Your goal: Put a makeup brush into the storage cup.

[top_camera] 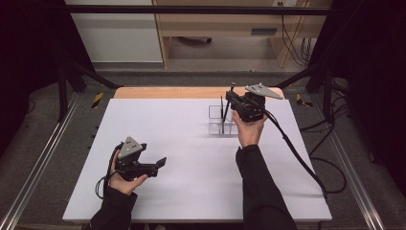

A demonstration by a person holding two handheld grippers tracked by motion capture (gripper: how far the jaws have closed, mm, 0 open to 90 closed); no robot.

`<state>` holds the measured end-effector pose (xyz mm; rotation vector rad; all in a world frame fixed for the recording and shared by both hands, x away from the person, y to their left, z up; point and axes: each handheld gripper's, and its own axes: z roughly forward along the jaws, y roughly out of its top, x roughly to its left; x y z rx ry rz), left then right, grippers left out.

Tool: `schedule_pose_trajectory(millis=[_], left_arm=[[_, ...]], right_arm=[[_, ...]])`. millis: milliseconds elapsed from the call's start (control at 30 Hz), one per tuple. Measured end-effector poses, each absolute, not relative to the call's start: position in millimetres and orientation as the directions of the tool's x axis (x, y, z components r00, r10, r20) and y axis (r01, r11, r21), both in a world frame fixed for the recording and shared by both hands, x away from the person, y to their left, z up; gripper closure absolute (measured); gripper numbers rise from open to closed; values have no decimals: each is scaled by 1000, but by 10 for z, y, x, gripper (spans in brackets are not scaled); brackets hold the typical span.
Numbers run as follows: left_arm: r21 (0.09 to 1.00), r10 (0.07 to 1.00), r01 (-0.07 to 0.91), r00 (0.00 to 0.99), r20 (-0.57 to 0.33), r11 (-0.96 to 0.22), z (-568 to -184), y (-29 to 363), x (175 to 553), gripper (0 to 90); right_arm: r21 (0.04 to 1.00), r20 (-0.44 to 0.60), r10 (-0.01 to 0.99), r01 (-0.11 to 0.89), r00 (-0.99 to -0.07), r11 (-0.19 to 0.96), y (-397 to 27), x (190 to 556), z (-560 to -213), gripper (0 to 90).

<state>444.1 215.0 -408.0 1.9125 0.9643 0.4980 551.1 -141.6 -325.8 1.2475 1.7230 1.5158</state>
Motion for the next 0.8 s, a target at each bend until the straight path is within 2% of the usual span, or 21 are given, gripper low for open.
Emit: schedule_pose_trajectory(millis=[800], left_arm=[[856, 782, 418, 623, -27, -303, -4085, 2124, 4435, 92]], right_arm=[[959, 159, 916, 279, -369, -53, -1401, 5772, -3274, 839]])
